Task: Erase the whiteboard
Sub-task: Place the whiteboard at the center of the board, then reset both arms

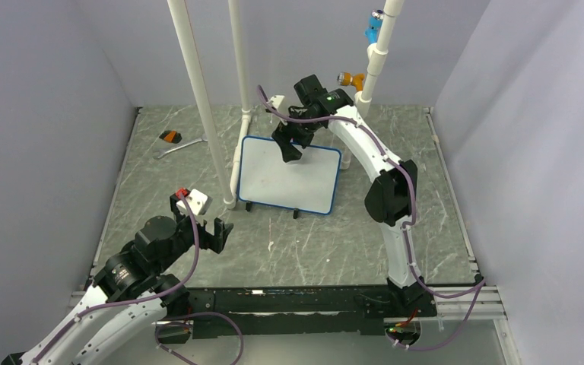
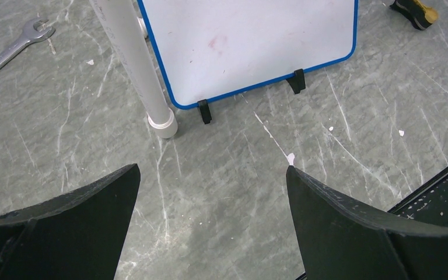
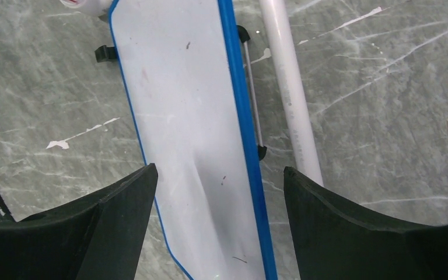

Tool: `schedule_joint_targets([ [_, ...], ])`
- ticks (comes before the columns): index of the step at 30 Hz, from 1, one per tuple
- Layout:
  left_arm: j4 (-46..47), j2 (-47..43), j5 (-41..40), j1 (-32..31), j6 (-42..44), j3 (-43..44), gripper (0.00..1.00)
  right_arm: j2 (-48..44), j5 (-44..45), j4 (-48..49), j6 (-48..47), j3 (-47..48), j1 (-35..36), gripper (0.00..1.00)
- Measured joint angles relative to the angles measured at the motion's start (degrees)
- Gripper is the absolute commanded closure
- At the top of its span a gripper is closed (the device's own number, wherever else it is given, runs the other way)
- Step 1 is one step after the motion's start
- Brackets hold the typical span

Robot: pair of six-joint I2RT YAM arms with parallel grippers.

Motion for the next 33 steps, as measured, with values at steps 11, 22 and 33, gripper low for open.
schedule_joint_targets([
  [11,0.4,-0.1,1.7,1.3,0.1,0.0,0.01,-2.4,2.0,0.8,0.0,-1.0,-0.1,0.17],
  [22,4.9,-3.3,5.4,10.4,0.2,-0.2,0.01,-38.2,-2.6,9.9,-0.8,-32.1,-2.4,0.01],
  [33,7.3,-0.4,6.4,20.5,0.2,-0.4,0.0,-69.5,-9.0,28.1,9.7,-65.2,-33.0,0.01],
])
